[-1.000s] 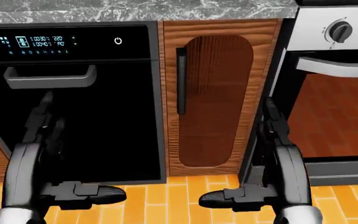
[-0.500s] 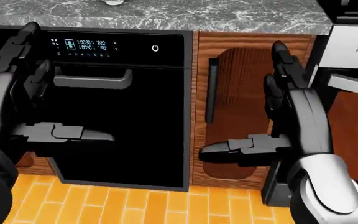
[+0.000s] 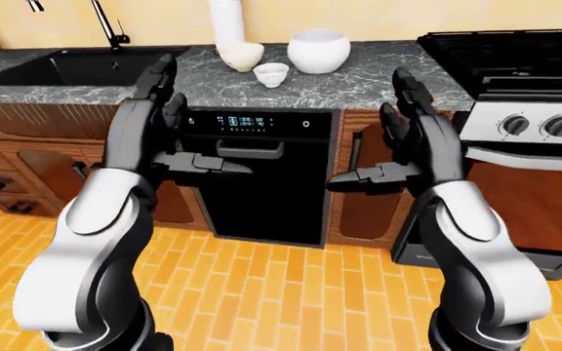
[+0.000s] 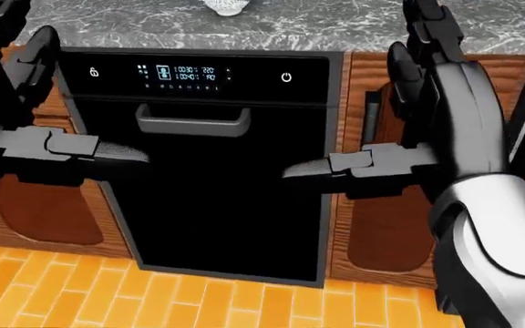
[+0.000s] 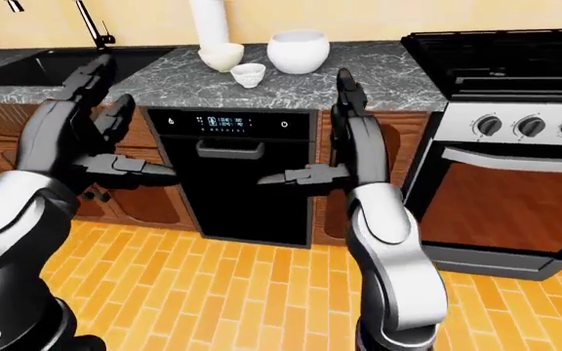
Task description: Stack the bowls from largest to smallest.
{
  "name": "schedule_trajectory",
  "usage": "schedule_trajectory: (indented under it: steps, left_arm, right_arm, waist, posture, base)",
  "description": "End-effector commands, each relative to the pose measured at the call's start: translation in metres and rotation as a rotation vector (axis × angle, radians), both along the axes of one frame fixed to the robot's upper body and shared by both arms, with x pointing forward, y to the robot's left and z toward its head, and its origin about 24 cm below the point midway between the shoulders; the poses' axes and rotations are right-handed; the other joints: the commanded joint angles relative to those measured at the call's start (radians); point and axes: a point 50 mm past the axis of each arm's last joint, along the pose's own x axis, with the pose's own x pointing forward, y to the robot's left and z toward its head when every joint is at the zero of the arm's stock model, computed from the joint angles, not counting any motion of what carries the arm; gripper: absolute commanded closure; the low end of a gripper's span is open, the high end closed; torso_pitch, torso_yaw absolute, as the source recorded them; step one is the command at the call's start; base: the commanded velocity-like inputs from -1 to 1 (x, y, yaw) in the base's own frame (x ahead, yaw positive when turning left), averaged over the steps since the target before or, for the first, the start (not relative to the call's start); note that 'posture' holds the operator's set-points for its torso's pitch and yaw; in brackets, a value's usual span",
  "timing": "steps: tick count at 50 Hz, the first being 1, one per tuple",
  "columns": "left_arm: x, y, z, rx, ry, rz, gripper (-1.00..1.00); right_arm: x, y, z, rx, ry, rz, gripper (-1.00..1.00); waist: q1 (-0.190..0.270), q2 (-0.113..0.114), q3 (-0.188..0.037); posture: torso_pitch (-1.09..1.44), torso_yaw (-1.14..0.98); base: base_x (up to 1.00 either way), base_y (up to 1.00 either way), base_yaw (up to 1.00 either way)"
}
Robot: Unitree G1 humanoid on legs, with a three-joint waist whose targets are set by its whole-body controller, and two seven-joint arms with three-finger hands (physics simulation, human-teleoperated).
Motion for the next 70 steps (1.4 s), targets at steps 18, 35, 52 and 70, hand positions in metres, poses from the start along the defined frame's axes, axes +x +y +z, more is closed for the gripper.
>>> schedule_trajectory:
  steps: [18, 35, 52, 70]
  left_arm:
    - [0.000, -0.006, 0.022, 0.018, -0.061, -0.002, -1.00]
    - [-0.007, -0.001, 0.043, 0.015, -0.091, -0.001, -1.00]
    - [-0.010, 0.006, 0.054, 0.007, -0.107, 0.010, -1.00]
    - [-0.011, 0.004, 0.060, 0.011, -0.116, 0.008, -1.00]
  right_arm:
    - [-0.004, -0.011, 0.014, 0.028, -0.067, -0.012, -1.00]
    - [-0.012, -0.011, 0.039, 0.019, -0.105, -0.022, -1.00]
    - [-0.017, -0.009, 0.052, 0.022, -0.127, -0.009, -1.00]
    - [-0.020, -0.010, 0.059, 0.020, -0.145, -0.003, -1.00]
  waist:
    - [0.045, -0.077, -0.009]
    - [0.032, -0.108, 0.014]
    - [0.045, -0.155, 0.012]
    - [0.038, -0.084, -0.019]
  posture:
    - [0.00, 0.00]
    - [0.00, 0.00]
    - [0.00, 0.00]
    - [0.00, 0.00]
  base:
    - [0.39, 0.10, 0.00]
    - [0.23, -0.05, 0.00]
    - [0.03, 0.00, 0.00]
    - [0.06, 0.00, 0.00]
